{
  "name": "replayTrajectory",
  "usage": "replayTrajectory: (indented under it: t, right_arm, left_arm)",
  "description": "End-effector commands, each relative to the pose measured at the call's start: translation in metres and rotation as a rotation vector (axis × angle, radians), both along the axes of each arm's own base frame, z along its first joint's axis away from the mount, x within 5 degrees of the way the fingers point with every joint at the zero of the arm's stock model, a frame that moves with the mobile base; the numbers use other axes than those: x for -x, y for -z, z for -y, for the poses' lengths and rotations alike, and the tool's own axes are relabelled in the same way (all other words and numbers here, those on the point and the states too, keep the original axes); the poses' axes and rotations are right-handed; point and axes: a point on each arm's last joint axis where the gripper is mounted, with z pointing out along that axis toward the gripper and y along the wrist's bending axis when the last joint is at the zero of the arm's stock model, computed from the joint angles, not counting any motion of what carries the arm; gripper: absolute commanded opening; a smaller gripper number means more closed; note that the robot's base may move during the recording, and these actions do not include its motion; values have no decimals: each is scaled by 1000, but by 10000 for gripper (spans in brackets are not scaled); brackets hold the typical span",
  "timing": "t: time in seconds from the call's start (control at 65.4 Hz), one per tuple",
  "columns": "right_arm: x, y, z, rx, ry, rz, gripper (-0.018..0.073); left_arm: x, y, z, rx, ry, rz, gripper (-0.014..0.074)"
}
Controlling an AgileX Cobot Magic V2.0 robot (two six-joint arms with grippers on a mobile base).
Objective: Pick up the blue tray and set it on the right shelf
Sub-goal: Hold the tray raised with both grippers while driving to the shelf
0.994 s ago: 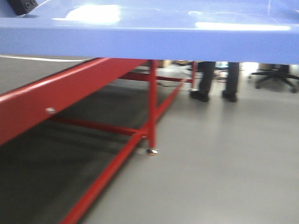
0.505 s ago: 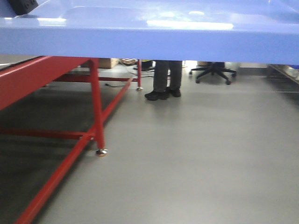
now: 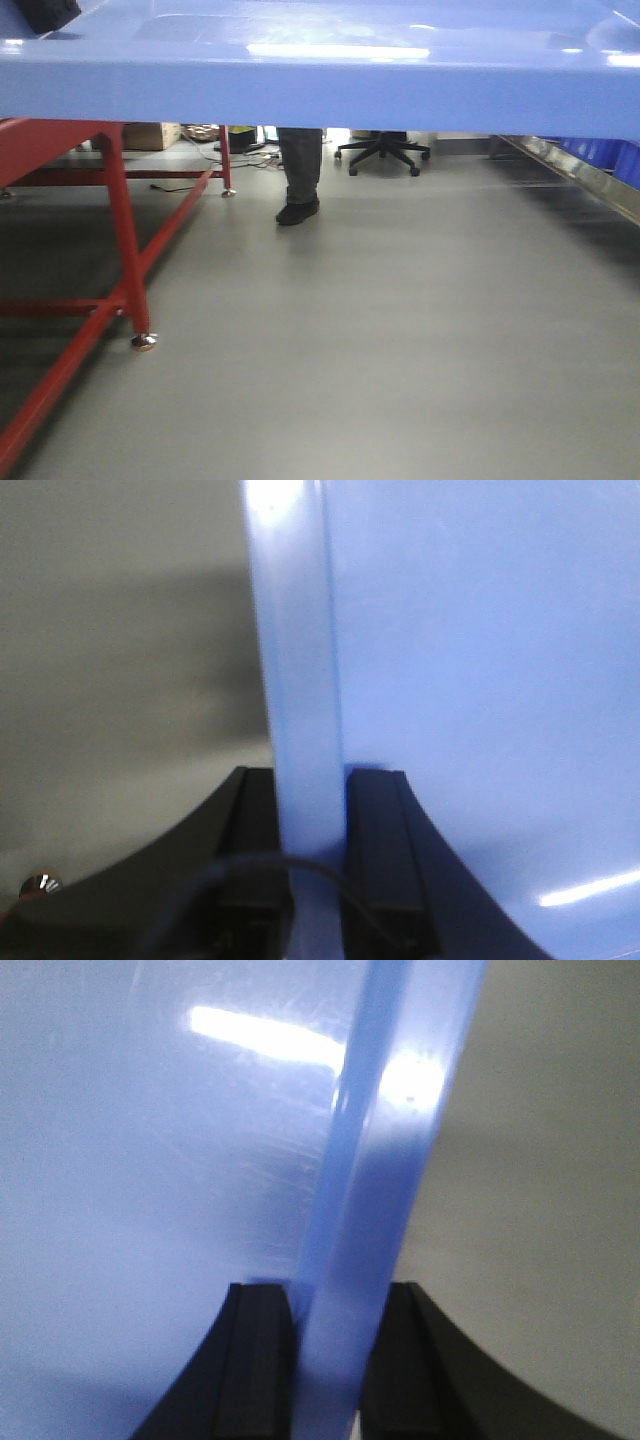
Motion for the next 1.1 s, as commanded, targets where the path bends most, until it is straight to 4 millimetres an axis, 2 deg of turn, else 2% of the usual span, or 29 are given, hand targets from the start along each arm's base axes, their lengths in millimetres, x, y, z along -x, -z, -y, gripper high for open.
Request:
replayTrajectory:
  t: [0.0,1.086]
  right_arm:
    - [-1,-15,5,37,-15,111,71]
    - [-1,-15,5,38,-15,110,71]
  left_arm:
    - [9,-8,-10,-72,26,-13,-48]
    - [11,-8,-8,-49,31,-29,-48]
